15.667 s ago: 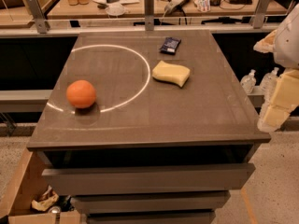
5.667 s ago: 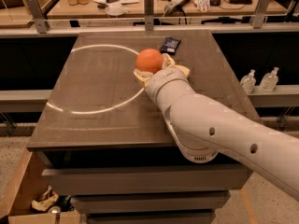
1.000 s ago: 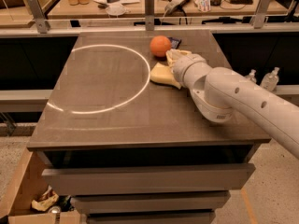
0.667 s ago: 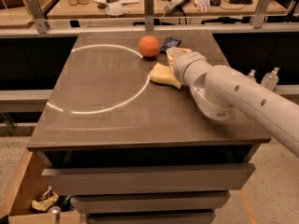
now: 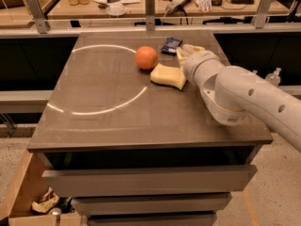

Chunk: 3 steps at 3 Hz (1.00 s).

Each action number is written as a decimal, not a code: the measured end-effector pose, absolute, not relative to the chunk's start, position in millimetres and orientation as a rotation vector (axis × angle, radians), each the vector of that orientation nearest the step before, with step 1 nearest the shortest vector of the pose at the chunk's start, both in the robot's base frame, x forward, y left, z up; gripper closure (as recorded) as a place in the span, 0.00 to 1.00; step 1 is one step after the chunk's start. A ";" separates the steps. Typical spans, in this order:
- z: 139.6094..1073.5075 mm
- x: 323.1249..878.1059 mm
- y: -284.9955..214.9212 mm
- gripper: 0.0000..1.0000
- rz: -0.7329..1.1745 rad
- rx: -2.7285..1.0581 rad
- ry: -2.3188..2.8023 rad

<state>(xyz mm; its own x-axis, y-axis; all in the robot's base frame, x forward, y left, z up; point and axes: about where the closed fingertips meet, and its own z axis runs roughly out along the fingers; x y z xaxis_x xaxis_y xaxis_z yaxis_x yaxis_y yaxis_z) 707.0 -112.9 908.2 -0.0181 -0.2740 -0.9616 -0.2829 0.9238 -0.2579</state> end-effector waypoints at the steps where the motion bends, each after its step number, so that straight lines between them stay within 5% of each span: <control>1: 924.2 687.1 -143.4 0.10 -0.095 -0.421 1.610; 2: 927.2 685.9 -143.2 0.00 -0.099 -0.423 1.606; 3: 927.2 685.9 -143.1 0.00 -0.099 -0.423 1.606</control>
Offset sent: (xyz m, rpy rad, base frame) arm -0.0177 -0.0273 0.0139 -0.0482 -0.0131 -0.0652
